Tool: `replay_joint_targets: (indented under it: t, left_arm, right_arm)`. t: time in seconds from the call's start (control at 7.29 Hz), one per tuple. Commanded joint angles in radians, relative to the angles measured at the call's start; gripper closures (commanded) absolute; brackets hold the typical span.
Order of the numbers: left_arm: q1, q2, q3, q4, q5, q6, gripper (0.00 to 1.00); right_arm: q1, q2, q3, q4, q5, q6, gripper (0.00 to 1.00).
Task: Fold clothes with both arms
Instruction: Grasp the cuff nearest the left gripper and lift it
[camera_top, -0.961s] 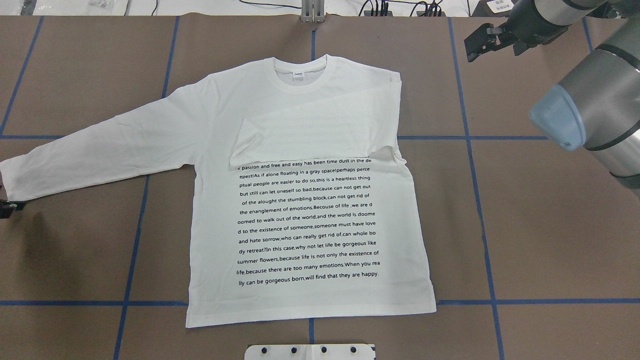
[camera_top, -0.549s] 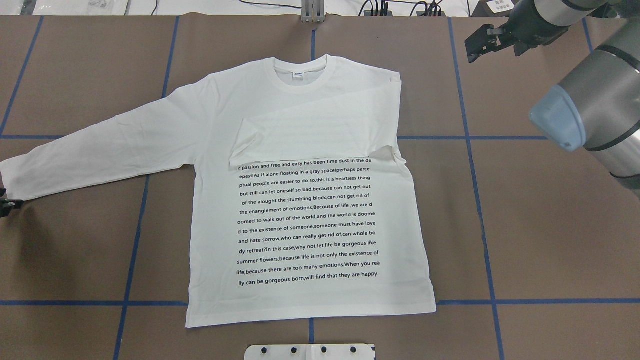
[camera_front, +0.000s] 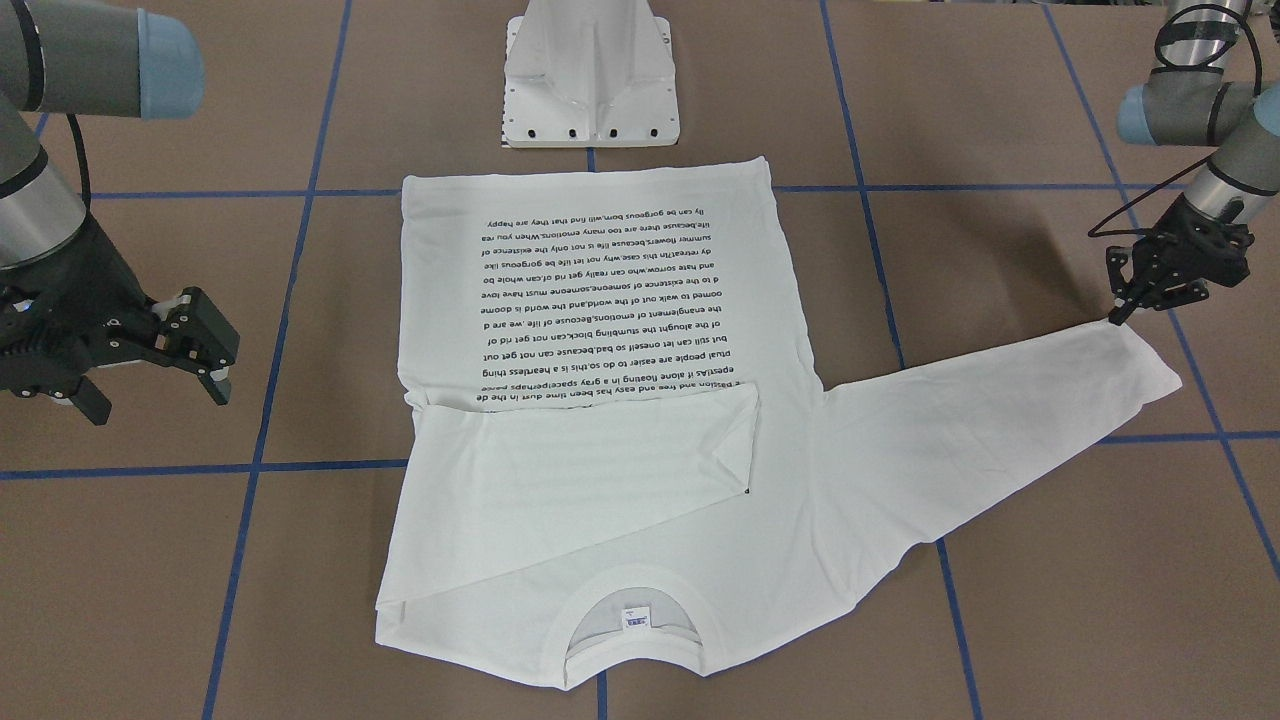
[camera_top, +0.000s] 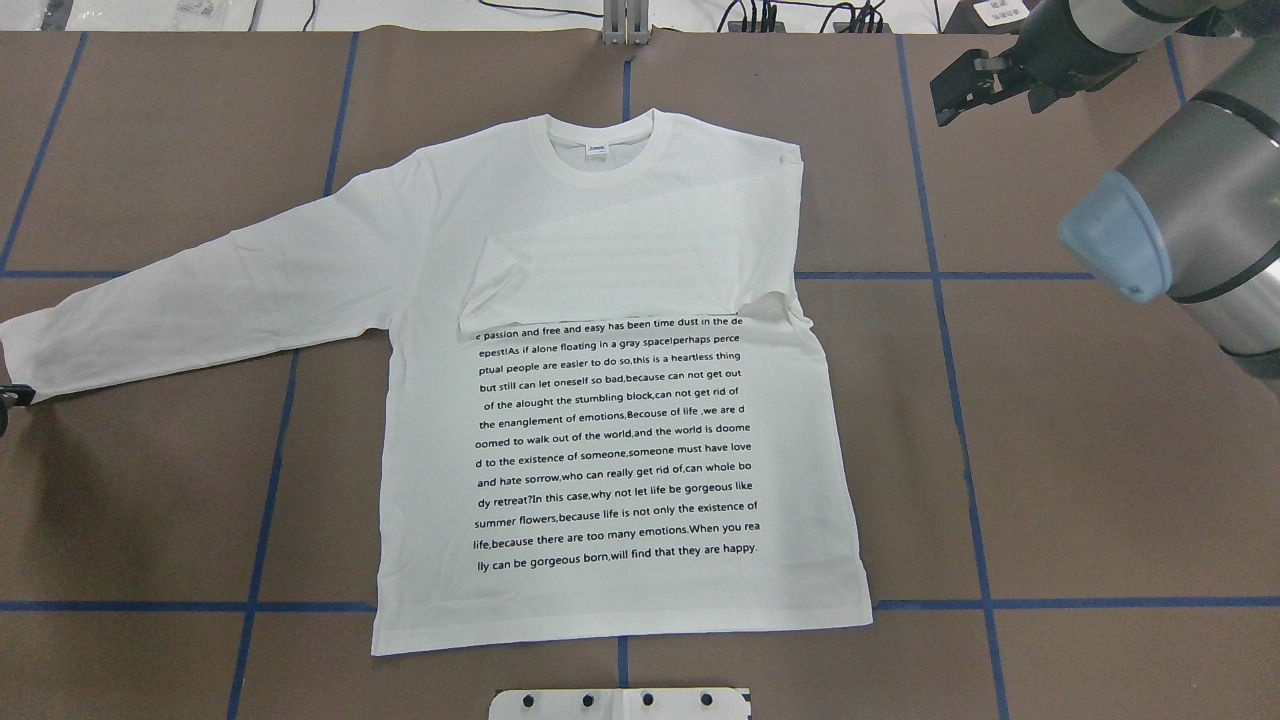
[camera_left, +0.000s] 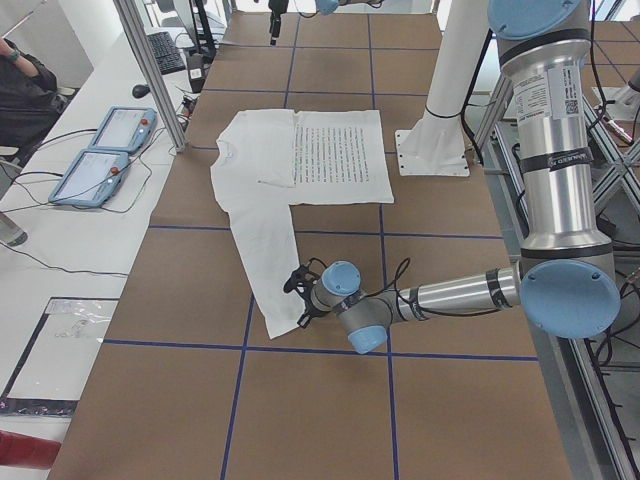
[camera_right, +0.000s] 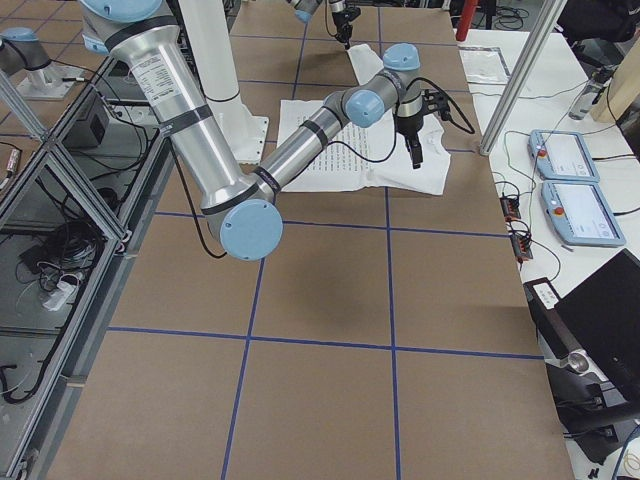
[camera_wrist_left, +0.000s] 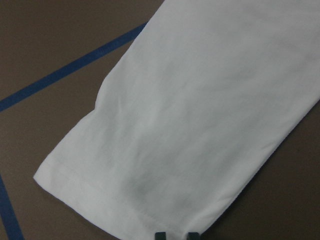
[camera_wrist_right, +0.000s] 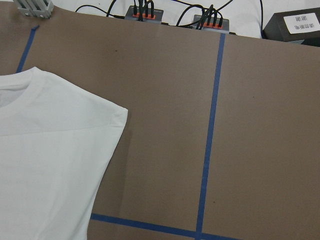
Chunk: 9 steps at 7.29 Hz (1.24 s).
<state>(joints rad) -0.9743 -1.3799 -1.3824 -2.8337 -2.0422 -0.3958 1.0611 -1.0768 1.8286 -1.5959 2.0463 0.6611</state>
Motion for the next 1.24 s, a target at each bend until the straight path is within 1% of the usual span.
replay_joint_targets:
  t: [0.0, 0.14, 0.27, 0.41, 0.55, 0.69, 1.1]
  left_arm:
    - [-0.001, 0.002, -0.003, -0.056, -0.004, -0.002, 1.00]
    - [-0.006, -0.002, -0.023, -0.072, -0.009, -0.002, 1.00]
    - [-0.010, -0.011, -0.068, -0.085, -0.012, -0.005, 1.00]
    - [-0.055, -0.052, -0.092, -0.073, -0.013, -0.014, 1.00]
    - [-0.093, -0.129, -0.092, -0.035, -0.038, -0.035, 1.00]
    - [-0.116, -0.204, -0.092, 0.021, -0.073, -0.104, 1.00]
    - [-0.115, -0.440, -0.089, 0.214, -0.073, -0.271, 1.00]
  right_arm:
    - [0.000, 0.000, 0.000, 0.001, 0.002, 0.000, 0.00]
    - [-0.001, 0.000, 0.001, 0.001, 0.003, 0.000, 0.00]
    - [0.000, 0.000, 0.001, 0.001, 0.005, 0.002, 0.00]
    - [0.000, 0.000, 0.001, 0.001, 0.005, 0.002, 0.00]
    - [0.000, 0.000, 0.001, 0.001, 0.005, 0.003, 0.00]
    - [0.000, 0.000, 0.000, 0.001, 0.003, 0.003, 0.00]
    - [0.000, -0.002, -0.002, 0.001, 0.000, 0.008, 0.00]
